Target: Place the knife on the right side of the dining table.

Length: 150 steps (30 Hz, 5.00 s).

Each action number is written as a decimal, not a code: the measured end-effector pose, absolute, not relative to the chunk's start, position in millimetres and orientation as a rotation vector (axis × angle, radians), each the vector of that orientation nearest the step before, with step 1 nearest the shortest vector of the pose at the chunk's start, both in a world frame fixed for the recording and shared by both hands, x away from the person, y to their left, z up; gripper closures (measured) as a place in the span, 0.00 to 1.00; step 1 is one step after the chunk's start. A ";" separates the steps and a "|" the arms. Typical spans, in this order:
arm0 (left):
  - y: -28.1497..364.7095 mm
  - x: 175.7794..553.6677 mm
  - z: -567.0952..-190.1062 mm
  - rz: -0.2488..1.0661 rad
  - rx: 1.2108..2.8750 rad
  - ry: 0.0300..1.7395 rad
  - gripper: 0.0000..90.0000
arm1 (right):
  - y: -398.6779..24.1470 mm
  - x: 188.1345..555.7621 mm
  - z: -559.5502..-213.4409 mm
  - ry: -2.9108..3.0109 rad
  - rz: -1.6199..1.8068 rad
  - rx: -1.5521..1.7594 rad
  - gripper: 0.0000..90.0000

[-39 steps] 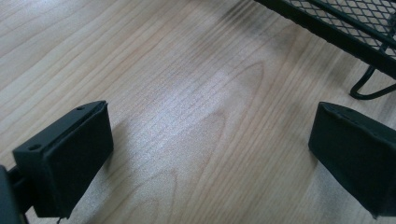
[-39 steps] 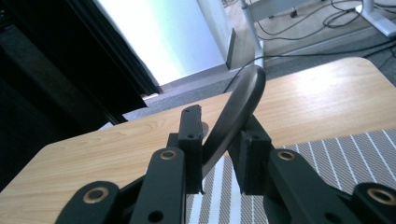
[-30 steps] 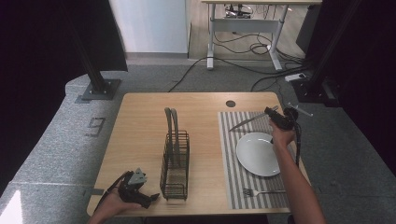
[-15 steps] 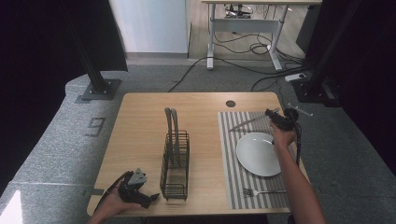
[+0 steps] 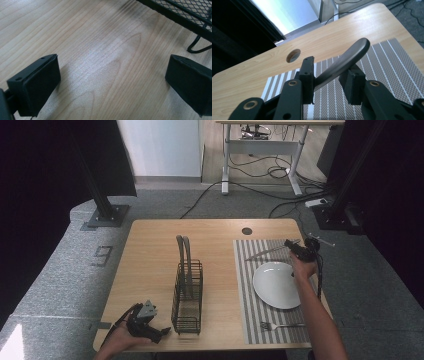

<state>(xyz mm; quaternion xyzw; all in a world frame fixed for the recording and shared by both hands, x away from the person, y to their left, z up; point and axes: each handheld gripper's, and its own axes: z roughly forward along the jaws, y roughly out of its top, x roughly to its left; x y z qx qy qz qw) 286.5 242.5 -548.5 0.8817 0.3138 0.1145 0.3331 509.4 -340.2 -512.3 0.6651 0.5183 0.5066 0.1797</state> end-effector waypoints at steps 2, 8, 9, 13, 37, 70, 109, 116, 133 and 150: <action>242.5 286.5 -548.5 0.300 2.303 0.820 0.00 | -342.7 508.8 -517.7 1.456 1.436 1.899 0.71; 242.5 286.5 -548.5 0.299 2.303 0.820 0.00 | -346.0 508.6 -525.4 1.451 1.431 1.931 0.69; 242.5 286.5 -548.5 0.300 2.303 0.820 0.00 | -346.2 508.5 -526.2 1.448 1.428 1.938 0.69; 242.5 286.5 -548.5 0.299 2.303 0.820 0.00 | -345.6 507.2 -527.3 1.437 1.430 1.940 0.69; 242.4 286.2 -548.5 0.299 2.301 0.820 0.00 | -350.7 509.8 -545.8 1.436 1.390 2.049 0.62; 242.4 285.7 -548.6 0.296 2.301 0.815 0.00 | -353.3 517.6 -550.1 1.425 1.316 2.195 0.56; 242.1 285.8 -548.5 0.293 2.303 0.810 0.00 | -322.7 553.7 -524.8 1.765 1.133 1.974 0.53; 242.1 285.7 -548.6 0.293 2.303 0.810 0.00 | -319.2 563.6 -537.6 1.798 1.099 1.960 0.54; 242.0 285.7 -548.5 0.293 2.303 0.810 0.00 | -320.4 561.3 -536.1 1.807 1.064 1.961 0.53; 242.0 285.4 -548.5 0.291 2.304 0.807 0.00 | -319.9 559.9 -535.7 1.805 1.073 1.968 0.51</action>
